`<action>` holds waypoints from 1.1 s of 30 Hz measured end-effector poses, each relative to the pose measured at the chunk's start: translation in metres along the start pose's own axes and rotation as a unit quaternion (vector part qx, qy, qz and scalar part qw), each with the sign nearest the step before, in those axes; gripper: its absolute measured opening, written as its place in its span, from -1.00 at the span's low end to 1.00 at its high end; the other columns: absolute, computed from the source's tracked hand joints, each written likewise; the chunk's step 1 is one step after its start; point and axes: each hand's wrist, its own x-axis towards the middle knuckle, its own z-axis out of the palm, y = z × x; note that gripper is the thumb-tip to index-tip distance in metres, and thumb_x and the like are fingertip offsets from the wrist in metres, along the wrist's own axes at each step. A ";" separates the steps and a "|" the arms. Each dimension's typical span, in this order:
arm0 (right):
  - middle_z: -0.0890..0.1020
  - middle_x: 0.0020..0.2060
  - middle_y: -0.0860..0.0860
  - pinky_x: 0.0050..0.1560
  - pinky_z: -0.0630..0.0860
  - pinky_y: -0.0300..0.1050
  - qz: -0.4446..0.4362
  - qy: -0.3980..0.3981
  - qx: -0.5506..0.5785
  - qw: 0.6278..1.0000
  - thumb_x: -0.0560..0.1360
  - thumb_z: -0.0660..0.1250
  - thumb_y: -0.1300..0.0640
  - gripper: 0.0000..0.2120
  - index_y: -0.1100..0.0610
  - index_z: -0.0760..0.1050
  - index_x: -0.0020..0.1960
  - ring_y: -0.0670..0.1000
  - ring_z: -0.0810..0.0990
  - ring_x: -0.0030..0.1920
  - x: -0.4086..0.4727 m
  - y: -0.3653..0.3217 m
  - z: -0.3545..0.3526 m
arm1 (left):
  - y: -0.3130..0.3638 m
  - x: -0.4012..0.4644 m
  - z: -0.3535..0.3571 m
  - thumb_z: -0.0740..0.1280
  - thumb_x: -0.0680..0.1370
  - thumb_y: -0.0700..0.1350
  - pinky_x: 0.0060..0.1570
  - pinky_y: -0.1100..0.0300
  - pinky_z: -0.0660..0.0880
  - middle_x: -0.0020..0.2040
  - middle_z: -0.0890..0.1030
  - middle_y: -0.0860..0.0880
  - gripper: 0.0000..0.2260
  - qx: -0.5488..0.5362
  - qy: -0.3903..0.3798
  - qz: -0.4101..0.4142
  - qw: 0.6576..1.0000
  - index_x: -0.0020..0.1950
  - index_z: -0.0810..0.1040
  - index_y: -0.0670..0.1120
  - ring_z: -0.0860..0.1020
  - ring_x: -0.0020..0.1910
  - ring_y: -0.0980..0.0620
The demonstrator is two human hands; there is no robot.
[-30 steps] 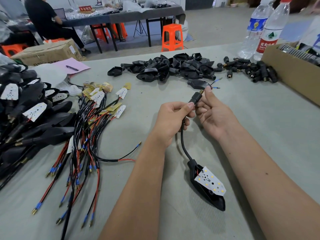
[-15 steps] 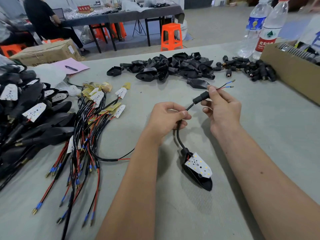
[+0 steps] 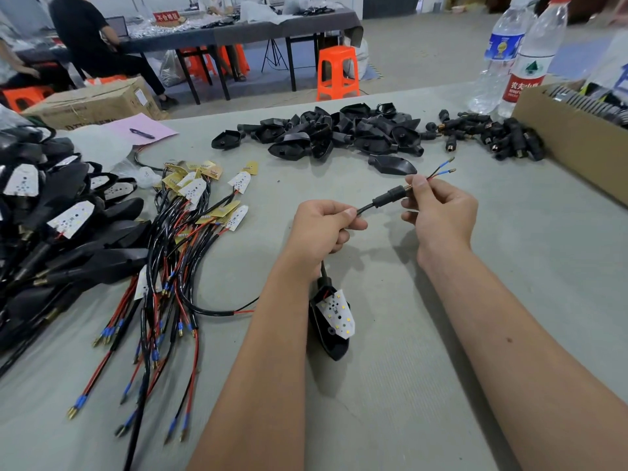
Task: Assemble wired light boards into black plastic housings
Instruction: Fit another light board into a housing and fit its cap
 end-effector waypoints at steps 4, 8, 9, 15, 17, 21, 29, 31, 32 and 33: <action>0.69 -0.33 0.01 -0.37 0.54 -0.25 -0.007 0.011 -0.018 1.000 0.59 0.41 0.20 -0.83 0.10 0.68 -0.16 -0.05 0.67 -0.34 0.000 0.000 -0.001 | 0.001 -0.001 0.001 0.30 0.64 -0.27 -0.53 0.33 0.24 -0.23 0.72 -0.07 -0.87 0.000 -0.003 0.001 1.000 -0.06 0.62 -0.21 0.32 -0.49 0.10; 0.69 -0.34 0.00 -0.41 0.54 -0.23 -0.019 0.028 -0.046 0.998 0.60 0.39 0.20 -0.83 0.10 0.66 -0.16 0.00 0.72 -0.34 0.002 0.001 -0.003 | 0.002 -0.004 0.001 0.32 0.64 -0.25 -0.50 0.32 0.26 -0.20 0.73 -0.06 -0.89 0.009 -0.017 0.015 1.000 -0.03 0.63 -0.18 0.34 -0.48 0.11; 0.69 -0.35 0.00 -0.43 0.53 -0.22 -0.025 0.032 -0.057 0.998 0.60 0.38 0.20 -0.82 0.09 0.66 -0.17 0.01 0.73 -0.35 0.002 0.001 -0.003 | 0.003 -0.005 0.002 0.33 0.64 -0.25 -0.49 0.33 0.27 -0.20 0.73 -0.06 -0.90 0.011 -0.021 0.023 0.999 -0.03 0.62 -0.17 0.35 -0.48 0.11; 0.64 -0.38 0.00 -0.42 0.62 -0.04 -0.078 0.062 -0.162 0.982 0.62 0.32 0.15 -0.76 0.09 0.57 -0.22 -0.02 0.68 -0.45 0.001 0.001 -0.006 | 0.001 -0.008 0.005 0.38 0.58 -0.33 -0.47 0.36 0.31 -0.18 0.74 -0.11 -0.91 0.043 -0.051 0.062 0.996 -0.06 0.65 -0.18 0.33 -0.45 0.09; 0.64 -0.38 -0.02 -0.28 0.67 0.08 -0.096 0.070 -0.190 0.974 0.62 0.31 0.14 -0.78 0.11 0.57 -0.20 0.00 0.67 -0.44 0.000 0.000 -0.006 | 0.001 -0.007 0.006 0.38 0.58 -0.32 -0.45 0.36 0.33 -0.18 0.74 -0.09 -0.91 0.054 -0.041 0.066 0.996 -0.05 0.66 -0.17 0.38 -0.45 0.12; 0.66 -0.39 -0.08 -0.32 0.64 0.01 -0.110 0.045 -0.171 0.978 0.62 0.32 0.14 -0.78 0.04 0.56 -0.20 -0.04 0.65 -0.48 -0.003 -0.001 -0.004 | 0.000 -0.005 0.008 0.42 0.56 -0.26 -0.37 0.32 0.37 -0.15 0.75 -0.05 -0.92 0.083 -0.009 0.064 0.994 -0.01 0.68 -0.11 0.47 -0.45 0.24; 0.65 -0.34 0.06 -0.47 0.50 -0.15 -0.067 0.006 -0.102 0.993 0.63 0.29 0.17 -0.86 0.14 0.56 -0.10 0.02 0.68 -0.44 -0.003 0.001 -0.002 | 0.002 -0.007 0.010 0.45 0.53 -0.29 -0.41 0.34 0.34 -0.08 0.71 -0.26 -0.95 0.101 -0.010 0.064 0.993 -0.07 0.70 -0.16 0.42 -0.47 0.19; 0.68 -0.30 0.08 -0.46 0.52 -0.17 -0.051 -0.027 -0.072 0.996 0.62 0.35 0.13 -0.87 0.15 0.58 -0.07 0.02 0.70 -0.37 -0.004 0.000 -0.002 | 0.000 -0.005 0.011 0.44 0.54 -0.28 -0.39 0.29 0.35 -0.11 0.71 -0.24 -0.94 0.103 0.005 0.067 0.992 -0.07 0.70 -0.15 0.43 -0.47 0.17; 0.69 -0.29 0.07 -0.44 0.54 -0.18 -0.045 -0.045 -0.063 0.996 0.60 0.38 0.12 -0.89 0.13 0.59 -0.08 0.03 0.71 -0.35 -0.004 -0.001 -0.002 | -0.001 -0.004 0.011 0.44 0.54 -0.27 -0.38 0.28 0.36 -0.14 0.72 -0.20 -0.94 0.103 0.014 0.069 0.992 -0.08 0.70 -0.14 0.44 -0.47 0.16; 0.70 -0.30 0.04 -0.42 0.55 -0.18 -0.042 -0.060 -0.058 0.996 0.59 0.41 0.14 -0.91 0.12 0.61 -0.08 0.03 0.72 -0.33 -0.005 -0.001 -0.002 | -0.003 -0.003 0.011 0.44 0.54 -0.27 -0.37 0.26 0.37 -0.17 0.72 -0.17 -0.92 0.105 0.021 0.073 0.992 -0.09 0.70 -0.12 0.44 -0.47 0.16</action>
